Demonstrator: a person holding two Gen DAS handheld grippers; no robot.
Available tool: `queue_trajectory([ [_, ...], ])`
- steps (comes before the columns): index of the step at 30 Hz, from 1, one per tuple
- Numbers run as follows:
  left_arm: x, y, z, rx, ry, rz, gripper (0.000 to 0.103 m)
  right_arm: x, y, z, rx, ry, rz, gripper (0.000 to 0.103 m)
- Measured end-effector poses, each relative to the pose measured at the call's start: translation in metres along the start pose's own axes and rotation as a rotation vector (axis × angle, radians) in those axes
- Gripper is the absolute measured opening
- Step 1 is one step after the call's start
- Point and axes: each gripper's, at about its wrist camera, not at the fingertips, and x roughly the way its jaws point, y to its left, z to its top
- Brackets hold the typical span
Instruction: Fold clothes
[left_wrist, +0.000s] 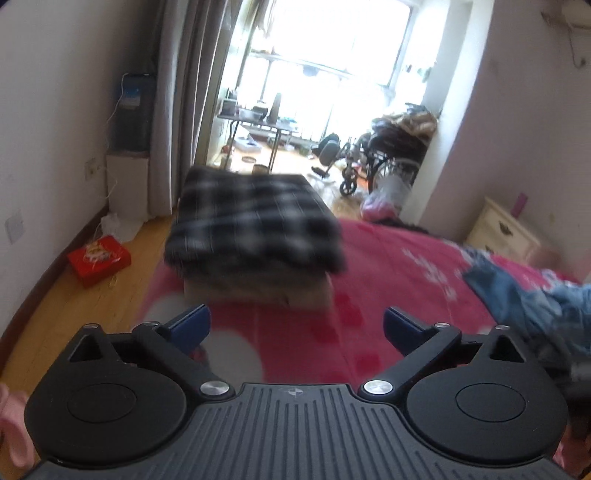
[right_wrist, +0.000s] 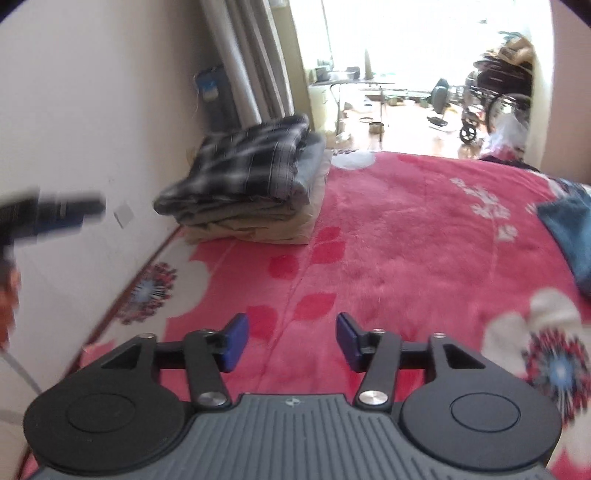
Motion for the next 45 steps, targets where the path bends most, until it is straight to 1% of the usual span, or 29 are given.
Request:
queue_trajectory([
  [1,-0.008,-0.009,-0.006,0.010,0.009,0.026,0.103,-0.011,0.002,-0.003,-0.001,-0.004,-0.006,0.067],
  [3,-0.022,-0.022,-0.014,0.004,0.030,0.049,0.103,-0.031,0.007,-0.008,-0.010,-0.017,-0.028,0.074],
  [5,-0.034,-0.027,-0.017,-0.030,0.034,0.047,0.103,-0.050,0.012,-0.012,-0.010,-0.038,-0.055,0.078],
  [9,-0.060,-0.037,-0.025,-0.099,0.028,0.062,0.103,-0.083,0.021,-0.020,0.017,-0.094,-0.100,0.099],
  [12,-0.075,-0.049,-0.031,-0.096,0.023,0.094,0.103,-0.107,0.033,-0.024,-0.011,-0.157,-0.126,0.103],
  [15,-0.083,-0.060,-0.036,-0.081,0.048,0.123,0.103,-0.126,0.045,-0.026,-0.034,-0.202,-0.137,0.103],
  [18,-0.090,-0.069,-0.042,-0.065,0.058,0.150,0.103,-0.140,0.054,-0.028,-0.044,-0.222,-0.157,0.103],
  [25,-0.105,-0.086,-0.041,0.015,0.006,0.253,0.103,-0.159,0.058,-0.030,-0.026,-0.242,-0.207,0.103],
  [31,-0.105,-0.090,-0.034,0.017,0.002,0.299,0.103,-0.169,0.054,-0.031,0.020,-0.258,-0.250,0.103],
  [38,-0.100,-0.090,-0.040,0.010,0.020,0.339,0.103,-0.164,0.056,-0.033,0.024,-0.229,-0.273,0.103],
  [45,-0.097,-0.089,-0.044,-0.011,0.043,0.365,0.103,-0.152,0.058,-0.031,0.031,-0.180,-0.257,0.103],
])
